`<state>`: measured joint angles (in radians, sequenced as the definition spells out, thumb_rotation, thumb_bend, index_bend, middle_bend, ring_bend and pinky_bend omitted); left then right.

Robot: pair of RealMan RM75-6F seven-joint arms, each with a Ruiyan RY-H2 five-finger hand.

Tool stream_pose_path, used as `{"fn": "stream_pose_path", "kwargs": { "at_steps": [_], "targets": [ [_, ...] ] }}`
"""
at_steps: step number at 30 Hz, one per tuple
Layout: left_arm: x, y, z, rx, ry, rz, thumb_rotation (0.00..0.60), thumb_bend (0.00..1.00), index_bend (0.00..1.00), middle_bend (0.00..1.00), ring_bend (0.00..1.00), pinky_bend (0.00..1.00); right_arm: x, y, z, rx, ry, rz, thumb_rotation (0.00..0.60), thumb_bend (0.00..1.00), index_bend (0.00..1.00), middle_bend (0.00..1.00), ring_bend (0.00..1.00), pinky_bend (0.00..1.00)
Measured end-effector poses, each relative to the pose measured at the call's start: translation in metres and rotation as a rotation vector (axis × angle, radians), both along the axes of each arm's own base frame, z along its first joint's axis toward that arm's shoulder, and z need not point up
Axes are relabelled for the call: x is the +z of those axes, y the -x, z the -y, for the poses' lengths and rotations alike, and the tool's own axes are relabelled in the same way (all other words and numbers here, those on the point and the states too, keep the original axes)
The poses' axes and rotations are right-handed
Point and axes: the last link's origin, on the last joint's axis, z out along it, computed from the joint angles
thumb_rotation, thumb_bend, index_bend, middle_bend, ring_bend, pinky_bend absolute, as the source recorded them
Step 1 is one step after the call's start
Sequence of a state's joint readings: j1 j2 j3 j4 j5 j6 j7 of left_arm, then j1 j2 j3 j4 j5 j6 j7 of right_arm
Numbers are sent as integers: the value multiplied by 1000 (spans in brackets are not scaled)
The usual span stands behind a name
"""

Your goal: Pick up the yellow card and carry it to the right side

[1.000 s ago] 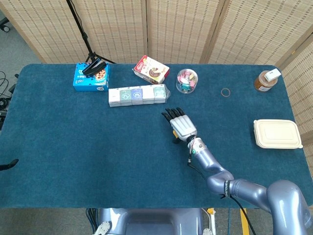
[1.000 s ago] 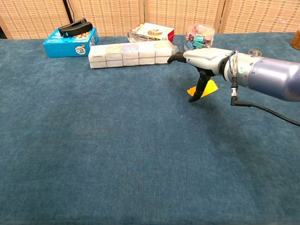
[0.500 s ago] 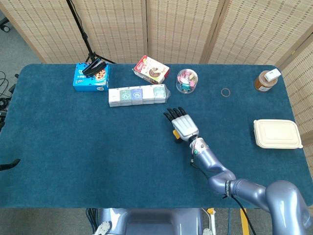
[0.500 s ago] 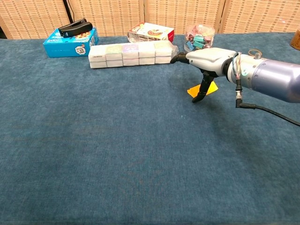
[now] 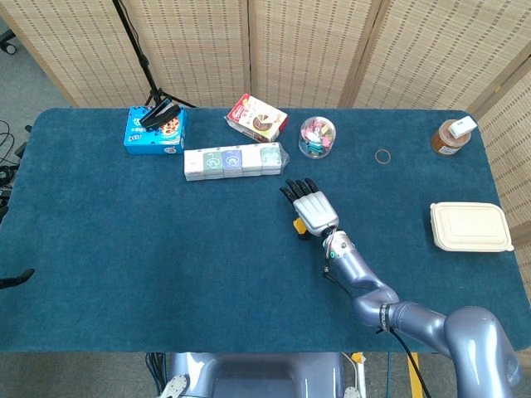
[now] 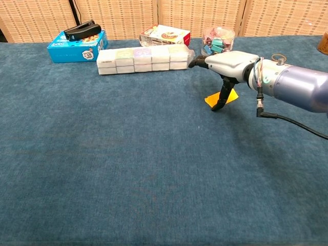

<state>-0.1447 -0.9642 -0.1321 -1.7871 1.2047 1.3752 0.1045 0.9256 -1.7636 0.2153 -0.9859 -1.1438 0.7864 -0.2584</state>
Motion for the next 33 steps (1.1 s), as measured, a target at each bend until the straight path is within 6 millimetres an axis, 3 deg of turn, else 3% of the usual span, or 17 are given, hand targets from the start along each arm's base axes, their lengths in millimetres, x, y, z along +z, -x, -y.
{"fn": "stream_pose_path", "kwargs": {
  "at_steps": [15, 25, 33],
  "targets": [
    [0, 0, 0, 0, 0, 1, 600, 0, 0, 0, 0, 0, 9, -7, 7, 67, 122, 28, 600, 0, 8, 0, 0, 0],
    [0, 0, 1, -3, 1, 2, 600, 0, 0, 0, 0, 0, 11, -7, -1, 82, 72, 30, 600, 0, 116, 0, 0, 0],
    [1, 0, 0, -3, 1, 3, 600, 0, 0, 0, 0, 0, 9, -6, -10, 66, -7, 17, 600, 0, 128, 0, 0, 0]
  ]
}}
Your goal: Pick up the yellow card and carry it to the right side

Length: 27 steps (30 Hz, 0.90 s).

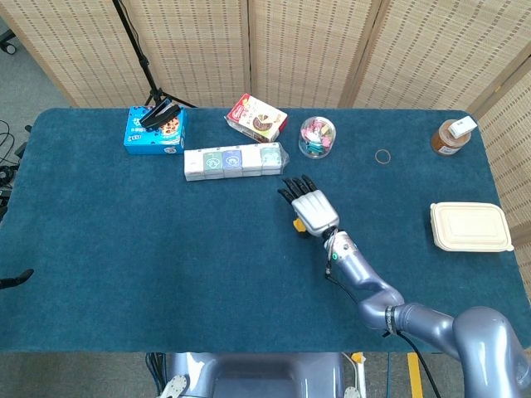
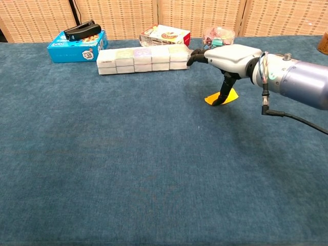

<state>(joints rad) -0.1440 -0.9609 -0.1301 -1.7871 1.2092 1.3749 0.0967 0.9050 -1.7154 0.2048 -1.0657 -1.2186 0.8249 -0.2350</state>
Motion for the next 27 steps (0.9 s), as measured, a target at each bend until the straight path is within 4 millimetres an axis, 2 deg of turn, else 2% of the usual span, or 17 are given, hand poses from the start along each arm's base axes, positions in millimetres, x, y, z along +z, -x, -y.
{"fn": "stream_pose_path", "kwargs": {
  "at_steps": [10, 27],
  "targets": [
    [0, 0, 0, 1, -1, 1, 600, 0, 0, 0, 0, 0, -4, 4, -1, -12, -1, -23, 600, 0, 239, 0, 0, 0],
    [1, 0, 0, 1, 0, 2, 600, 0, 0, 0, 0, 0, -8, 5, 2, -13, 7, -16, 600, 0, 301, 0, 0, 0]
  ]
}}
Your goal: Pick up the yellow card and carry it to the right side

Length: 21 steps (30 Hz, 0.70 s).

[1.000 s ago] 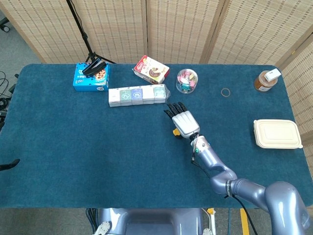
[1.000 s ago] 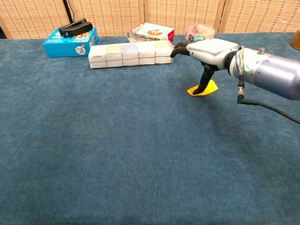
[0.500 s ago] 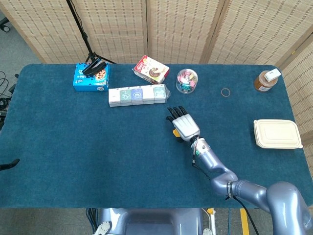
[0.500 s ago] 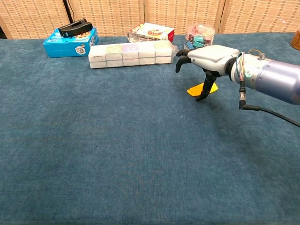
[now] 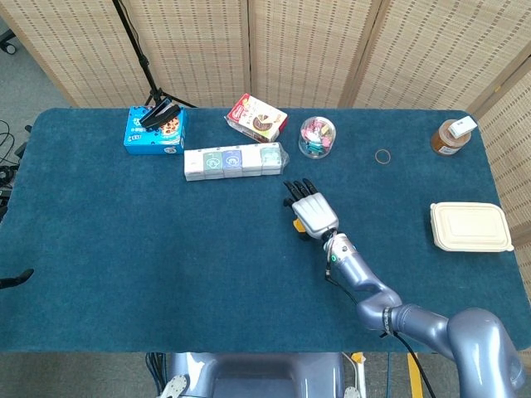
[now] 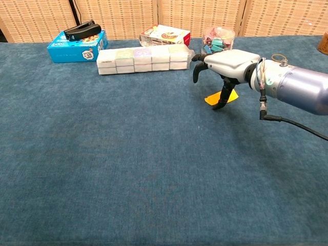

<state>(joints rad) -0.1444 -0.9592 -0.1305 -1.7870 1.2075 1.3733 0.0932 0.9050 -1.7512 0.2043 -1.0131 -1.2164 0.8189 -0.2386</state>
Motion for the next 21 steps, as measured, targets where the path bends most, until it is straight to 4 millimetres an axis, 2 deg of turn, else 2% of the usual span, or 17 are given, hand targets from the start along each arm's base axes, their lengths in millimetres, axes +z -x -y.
{"fn": "stream_pose_path", "kwargs": {
  "at_steps": [11, 18, 21],
  "targets": [
    [1, 0, 0, -1, 0, 2, 600, 0, 0, 0, 0, 0, -1, 0, -1, -1, -4, -1, 600, 16, 323, 0, 0, 0],
    [1, 0, 0, 0, -1, 2, 600, 0, 0, 0, 0, 0, -2, 0, -1, -4, -9, 5, 600, 199, 334, 0, 0, 0],
    [0, 0, 0, -1, 1, 2, 600, 0, 0, 0, 0, 0, -1, 1, -1, -5, -9, 4, 600, 224, 333, 0, 0, 0]
  ]
}}
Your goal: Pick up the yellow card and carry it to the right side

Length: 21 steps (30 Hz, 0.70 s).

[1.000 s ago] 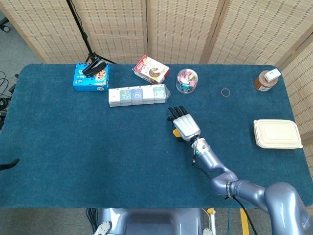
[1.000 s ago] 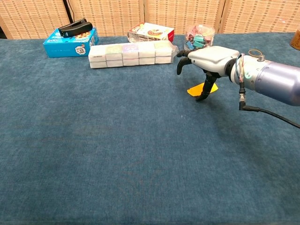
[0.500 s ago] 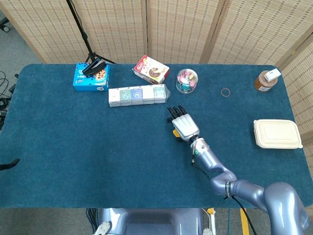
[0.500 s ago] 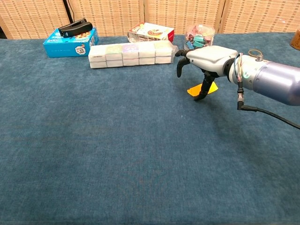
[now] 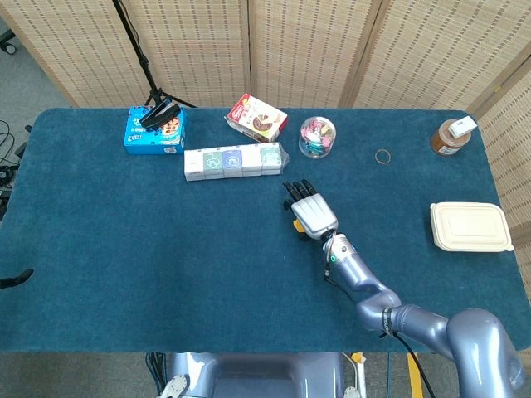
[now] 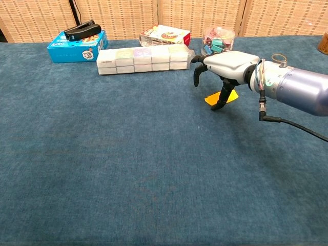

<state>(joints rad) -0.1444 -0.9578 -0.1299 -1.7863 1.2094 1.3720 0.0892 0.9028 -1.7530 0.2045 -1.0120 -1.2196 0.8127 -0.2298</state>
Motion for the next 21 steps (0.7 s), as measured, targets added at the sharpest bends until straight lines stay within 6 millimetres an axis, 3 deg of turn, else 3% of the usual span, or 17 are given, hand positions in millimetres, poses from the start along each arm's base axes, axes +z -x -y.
{"fn": "stream_pose_path", "kwargs": {
  "at_steps": [13, 21],
  "targets": [
    [0, 0, 0, -1, -1, 2, 600, 0, 0, 0, 0, 0, -1, 1, 0, -2, 2, -2, 600, 229, 358, 0, 0, 0],
    [1, 0, 0, 0, -2, 4, 600, 0, 0, 0, 0, 0, -1, 2, 1, -5, 4, -8, 600, 302, 386, 0, 0, 0]
  ]
}}
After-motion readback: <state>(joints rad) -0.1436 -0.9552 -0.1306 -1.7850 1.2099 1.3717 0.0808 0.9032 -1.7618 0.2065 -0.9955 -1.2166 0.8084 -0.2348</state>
